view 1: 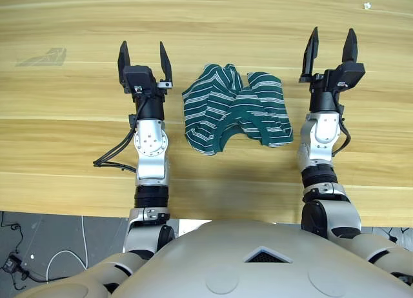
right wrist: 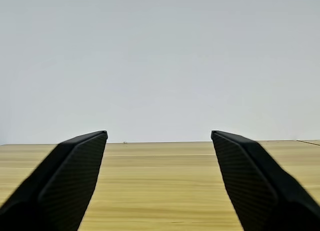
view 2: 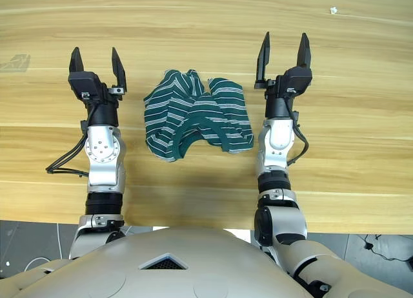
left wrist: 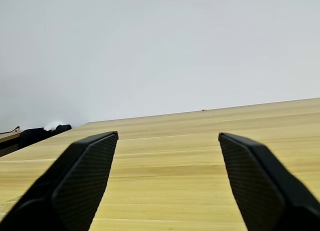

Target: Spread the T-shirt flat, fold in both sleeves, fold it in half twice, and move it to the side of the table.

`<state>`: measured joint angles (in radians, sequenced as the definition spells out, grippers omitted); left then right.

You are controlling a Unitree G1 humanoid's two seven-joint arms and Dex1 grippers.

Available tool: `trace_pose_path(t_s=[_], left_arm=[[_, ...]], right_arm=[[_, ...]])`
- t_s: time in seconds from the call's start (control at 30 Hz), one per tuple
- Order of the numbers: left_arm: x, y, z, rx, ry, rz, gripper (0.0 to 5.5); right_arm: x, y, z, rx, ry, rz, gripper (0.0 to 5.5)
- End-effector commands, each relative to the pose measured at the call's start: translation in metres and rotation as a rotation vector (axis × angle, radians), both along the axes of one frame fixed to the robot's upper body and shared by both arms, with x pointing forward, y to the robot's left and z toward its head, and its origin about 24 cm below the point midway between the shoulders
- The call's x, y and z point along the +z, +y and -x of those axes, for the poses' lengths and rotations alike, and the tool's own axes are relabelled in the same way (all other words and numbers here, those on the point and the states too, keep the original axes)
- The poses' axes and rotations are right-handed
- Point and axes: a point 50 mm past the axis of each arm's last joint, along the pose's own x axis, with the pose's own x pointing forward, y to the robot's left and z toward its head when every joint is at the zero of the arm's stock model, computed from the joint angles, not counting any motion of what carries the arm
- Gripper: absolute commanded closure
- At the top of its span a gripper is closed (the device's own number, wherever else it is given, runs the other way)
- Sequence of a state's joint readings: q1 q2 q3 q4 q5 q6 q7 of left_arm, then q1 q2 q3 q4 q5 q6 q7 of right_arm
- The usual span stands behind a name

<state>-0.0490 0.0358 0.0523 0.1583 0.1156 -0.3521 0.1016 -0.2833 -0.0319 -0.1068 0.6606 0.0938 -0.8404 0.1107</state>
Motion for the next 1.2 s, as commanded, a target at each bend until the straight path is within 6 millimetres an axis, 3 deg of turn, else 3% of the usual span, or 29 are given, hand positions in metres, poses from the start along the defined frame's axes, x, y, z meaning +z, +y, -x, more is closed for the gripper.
trace_pose_path(t_s=[0.03,0.77,0.87,1.0,1.2], left_arm=[[0.002,-0.001,-0.001,-0.004,-0.01,-0.009,1.76],[0.001,-0.003,-0.003,-0.018,0.003,-0.012,1.76],[-0.001,-0.007,0.0,-0.049,0.04,-0.147,1.76],[0.003,-0.012,0.023,-0.124,0.033,-0.425,1.76],[-0.02,-0.016,0.103,-0.408,0.165,-0.694,1.76]], right_arm=[[0.002,0.001,-0.001,0.008,-0.009,0.009,1.64],[0.001,0.002,-0.003,0.01,-0.002,0.011,1.64],[0.002,0.002,-0.005,0.014,-0.003,0.014,1.64],[0.002,0.006,-0.006,0.024,0.001,0.004,1.64],[0.004,0.014,-0.002,0.033,-0.009,-0.012,1.64]])
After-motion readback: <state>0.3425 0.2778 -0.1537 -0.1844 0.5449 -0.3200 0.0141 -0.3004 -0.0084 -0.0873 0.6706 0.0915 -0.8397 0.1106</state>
